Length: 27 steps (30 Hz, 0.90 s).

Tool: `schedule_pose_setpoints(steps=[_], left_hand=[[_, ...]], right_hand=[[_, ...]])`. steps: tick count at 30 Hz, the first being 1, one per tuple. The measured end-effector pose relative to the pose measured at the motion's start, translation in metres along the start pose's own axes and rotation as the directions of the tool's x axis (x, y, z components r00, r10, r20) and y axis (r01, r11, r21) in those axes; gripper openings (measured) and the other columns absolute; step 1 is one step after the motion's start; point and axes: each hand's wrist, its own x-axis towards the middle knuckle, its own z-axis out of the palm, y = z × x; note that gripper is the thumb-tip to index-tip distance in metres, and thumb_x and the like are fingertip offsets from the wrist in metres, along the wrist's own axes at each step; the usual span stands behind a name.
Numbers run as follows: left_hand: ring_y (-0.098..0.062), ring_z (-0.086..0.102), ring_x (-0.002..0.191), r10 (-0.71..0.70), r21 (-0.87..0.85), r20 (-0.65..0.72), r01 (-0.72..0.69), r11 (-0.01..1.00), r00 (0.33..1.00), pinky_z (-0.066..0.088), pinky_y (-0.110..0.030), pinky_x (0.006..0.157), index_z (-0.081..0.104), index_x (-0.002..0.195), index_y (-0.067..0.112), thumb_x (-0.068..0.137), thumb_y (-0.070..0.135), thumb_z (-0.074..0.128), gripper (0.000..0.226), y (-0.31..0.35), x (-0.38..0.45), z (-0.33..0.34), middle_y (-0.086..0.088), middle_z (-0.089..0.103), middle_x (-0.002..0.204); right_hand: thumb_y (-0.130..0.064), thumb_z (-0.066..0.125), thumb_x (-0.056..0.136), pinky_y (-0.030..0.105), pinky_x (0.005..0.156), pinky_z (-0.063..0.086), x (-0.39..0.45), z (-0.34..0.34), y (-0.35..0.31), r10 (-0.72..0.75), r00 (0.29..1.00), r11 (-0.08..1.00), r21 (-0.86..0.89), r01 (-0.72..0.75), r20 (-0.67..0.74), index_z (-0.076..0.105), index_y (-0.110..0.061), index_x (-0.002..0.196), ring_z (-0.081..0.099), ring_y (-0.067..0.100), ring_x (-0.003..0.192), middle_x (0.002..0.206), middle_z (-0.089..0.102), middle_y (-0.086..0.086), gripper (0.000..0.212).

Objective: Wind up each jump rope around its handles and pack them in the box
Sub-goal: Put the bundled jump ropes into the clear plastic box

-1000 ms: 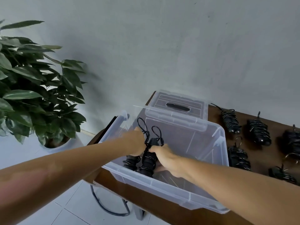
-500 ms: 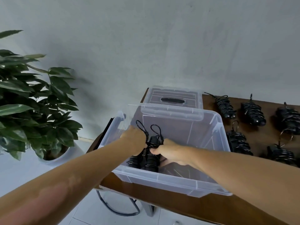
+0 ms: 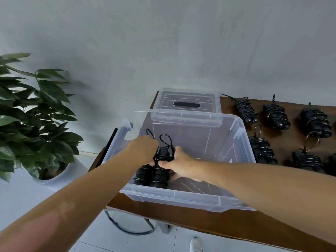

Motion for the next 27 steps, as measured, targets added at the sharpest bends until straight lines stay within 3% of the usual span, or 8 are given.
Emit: schedule_pose_setpoints(steps=[2, 8, 11, 14, 18, 21, 24, 27], left_hand=[[-0.032, 0.066, 0.112, -0.004, 0.024, -0.013, 0.005, 1.000, 1.000, 0.054, -0.040, 0.091, 0.066, 0.115, 0.001, 0.093, 0.032, 0.078, 0.039, 0.002, 0.000, 0.000, -0.009, 0.059, 0.100], [-0.029, 0.066, 0.116, 0.014, 0.150, -0.053, -0.006, 0.989, 0.999, 0.046, -0.036, 0.077, 0.062, 0.129, 0.009, 0.087, 0.043, 0.082, 0.058, 0.007, -0.003, -0.006, -0.008, 0.064, 0.125], [-0.025, 0.067, 0.110, 0.044, 0.222, -0.103, -0.020, 0.975, 0.994, 0.050, -0.034, 0.079, 0.062, 0.125, 0.015, 0.079, 0.051, 0.087, 0.064, 0.010, -0.004, -0.012, -0.003, 0.067, 0.117], [-0.020, 0.069, 0.102, 0.053, 0.327, -0.162, 0.003, 0.945, 0.985, 0.045, -0.030, 0.075, 0.066, 0.119, 0.021, 0.075, 0.061, 0.086, 0.062, 0.011, -0.007, -0.014, 0.002, 0.070, 0.106], [-0.020, 0.070, 0.100, 0.050, 0.392, -0.183, 0.026, 0.920, 0.982, 0.042, -0.030, 0.075, 0.068, 0.115, 0.020, 0.084, 0.047, 0.084, 0.044, 0.010, -0.012, -0.016, 0.003, 0.069, 0.103], [-0.022, 0.069, 0.098, 0.043, 0.416, -0.173, 0.033, 0.909, 0.984, 0.051, -0.036, 0.086, 0.066, 0.119, 0.017, 0.091, 0.031, 0.079, 0.034, 0.006, -0.021, -0.020, 0.001, 0.069, 0.109], [-0.020, 0.058, 0.079, 0.064, 0.407, -0.222, 0.033, 0.913, 0.973, 0.050, -0.035, 0.083, 0.066, 0.114, 0.016, 0.096, 0.017, 0.066, 0.018, 0.001, -0.028, -0.021, 0.002, 0.068, 0.102], [-0.021, 0.056, 0.077, 0.106, 0.426, -0.288, 0.028, 0.904, 0.952, 0.043, -0.032, 0.072, 0.064, 0.111, 0.016, 0.099, 0.017, 0.061, 0.013, 0.002, -0.036, -0.023, 0.002, 0.064, 0.094]], right_hand=[[-0.020, 0.073, 0.094, 0.044, 0.078, 0.064, 0.000, 0.000, 0.000, -0.013, 1.000, 1.000, -0.007, 0.012, -0.003, 0.028, -0.014, 0.139, 0.065, 0.024, 0.104, 0.138, 0.048, 0.011, 0.063], [-0.024, 0.072, 0.095, 0.043, 0.075, 0.064, -0.004, 0.005, 0.000, -0.051, 0.998, 0.997, -0.057, 0.049, -0.032, 0.027, -0.014, 0.137, 0.065, 0.023, 0.104, 0.133, 0.051, 0.011, 0.063], [-0.042, 0.070, 0.094, 0.044, 0.075, 0.065, -0.002, 0.005, -0.001, -0.088, 0.993, 0.947, -0.317, 0.059, -0.080, 0.031, -0.012, 0.132, 0.067, 0.026, 0.102, 0.129, 0.054, 0.007, 0.063], [-0.059, 0.064, 0.092, 0.039, 0.073, 0.064, -0.003, 0.000, -0.008, -0.077, 0.994, 0.839, -0.544, 0.025, -0.073, 0.033, -0.011, 0.125, 0.070, 0.026, 0.089, 0.114, 0.058, 0.007, 0.066], [-0.067, 0.054, 0.094, 0.033, 0.059, 0.049, -0.010, -0.003, -0.015, -0.101, 0.994, 0.718, -0.695, 0.043, -0.043, 0.043, -0.007, 0.119, 0.060, 0.020, 0.071, 0.089, 0.058, 0.004, 0.065], [-0.071, 0.038, 0.098, 0.032, 0.057, 0.036, -0.021, -0.006, -0.025, -0.163, 0.987, 0.527, -0.847, 0.072, -0.017, 0.051, -0.012, 0.082, 0.049, 0.017, 0.064, 0.074, 0.052, 0.001, 0.062], [-0.062, 0.035, 0.103, 0.033, 0.059, 0.038, -0.029, -0.011, -0.032, -0.161, 0.987, 0.450, -0.889, 0.081, 0.008, 0.058, -0.005, 0.092, 0.052, 0.020, 0.069, 0.080, 0.057, 0.006, 0.062], [-0.049, 0.039, 0.107, 0.038, 0.072, 0.043, -0.036, -0.019, -0.034, -0.118, 0.993, 0.434, -0.898, 0.076, 0.027, 0.056, -0.005, 0.097, 0.056, 0.027, 0.084, 0.090, 0.058, 0.009, 0.048]])
